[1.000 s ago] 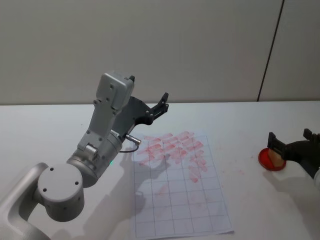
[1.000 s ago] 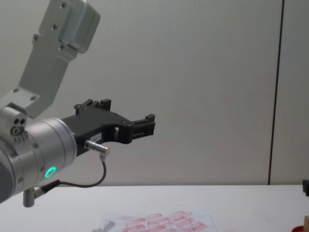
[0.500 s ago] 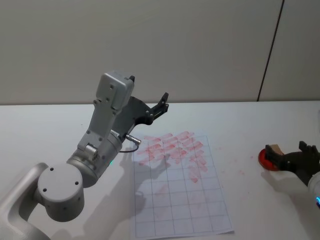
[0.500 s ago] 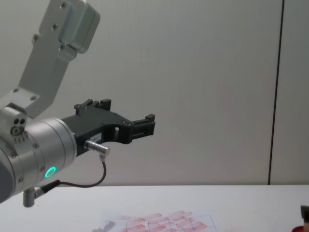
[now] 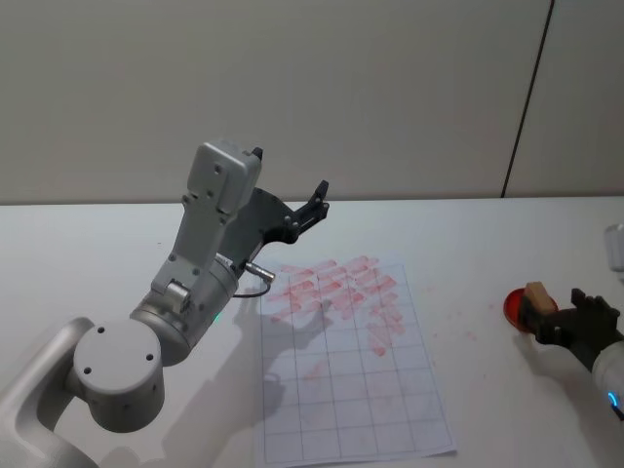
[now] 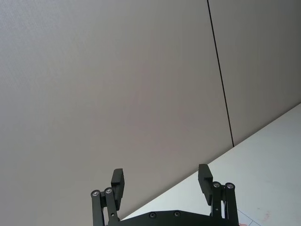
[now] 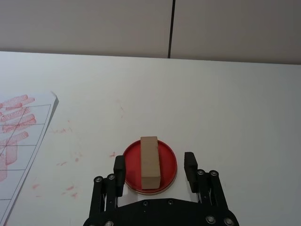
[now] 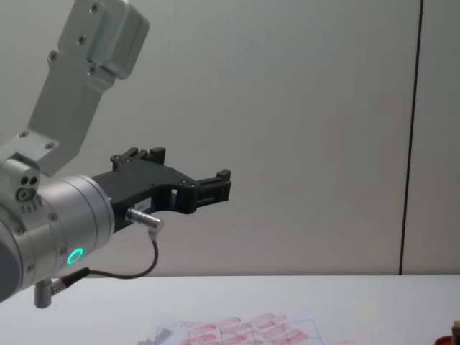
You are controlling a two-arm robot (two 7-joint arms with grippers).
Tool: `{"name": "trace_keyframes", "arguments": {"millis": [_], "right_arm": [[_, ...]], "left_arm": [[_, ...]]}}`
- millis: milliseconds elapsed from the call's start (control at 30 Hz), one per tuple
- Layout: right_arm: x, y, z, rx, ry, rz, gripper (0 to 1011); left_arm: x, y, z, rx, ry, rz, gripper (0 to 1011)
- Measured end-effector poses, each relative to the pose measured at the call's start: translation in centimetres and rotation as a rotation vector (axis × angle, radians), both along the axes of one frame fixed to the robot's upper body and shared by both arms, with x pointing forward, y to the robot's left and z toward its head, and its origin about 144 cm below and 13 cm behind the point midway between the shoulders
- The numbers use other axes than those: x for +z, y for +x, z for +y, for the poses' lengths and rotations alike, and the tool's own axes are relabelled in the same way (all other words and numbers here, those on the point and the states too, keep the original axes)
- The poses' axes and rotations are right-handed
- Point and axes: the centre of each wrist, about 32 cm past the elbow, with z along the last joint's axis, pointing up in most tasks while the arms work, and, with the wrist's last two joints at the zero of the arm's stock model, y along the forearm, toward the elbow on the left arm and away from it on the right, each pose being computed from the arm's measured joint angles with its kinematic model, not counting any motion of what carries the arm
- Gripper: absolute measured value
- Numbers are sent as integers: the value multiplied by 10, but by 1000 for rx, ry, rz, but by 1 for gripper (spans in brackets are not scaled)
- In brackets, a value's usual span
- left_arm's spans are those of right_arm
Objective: Use the one hand to pick up the stamp and affix it onto the A4 paper.
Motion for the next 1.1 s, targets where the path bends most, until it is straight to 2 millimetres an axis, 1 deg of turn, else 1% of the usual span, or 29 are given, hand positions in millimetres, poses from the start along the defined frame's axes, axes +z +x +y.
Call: {"name": "trace_keyframes", "arguments": {"millis": [33,67,133,167,200,233,300,333,467,533,567,600,1100], "right_arm": [[0,0,0,0,-1,1,781],[-1,1,1,0,-4,5,729],[-2,1,1,0,-6,7,683],[-2,1,2,-1,-8,8,643],[-2,1,2,-1,-9,9,643],[-3,2,2,-2,-12,12,588],[-4,3,3,-2,-15,15,544],[-4,3,3,-2,-16,15,481],[-5,4,4,-3,-21,20,358],[-5,4,4,-3,-24,23,318],[-6,5,5,-3,-24,24,263],[-6,5,5,-4,-25,26,233],[-9,11,5,-27,0,66,222]], "left_arm": [[0,0,0,0,0,0,1001],[0,0,0,0,0,0,1001],[0,0,0,0,0,0,1001],[0,0,0,0,0,0,1001],[0,0,0,0,0,0,1001],[0,0,0,0,0,0,1001],[0,0,0,0,0,0,1001],[0,0,0,0,0,0,1001],[0,0,0,0,0,0,1001],[0,0,0,0,0,0,1001],[0,0,0,0,0,0,1001],[0,0,0,0,0,0,1001],[0,0,0,0,0,0,1001]]}}
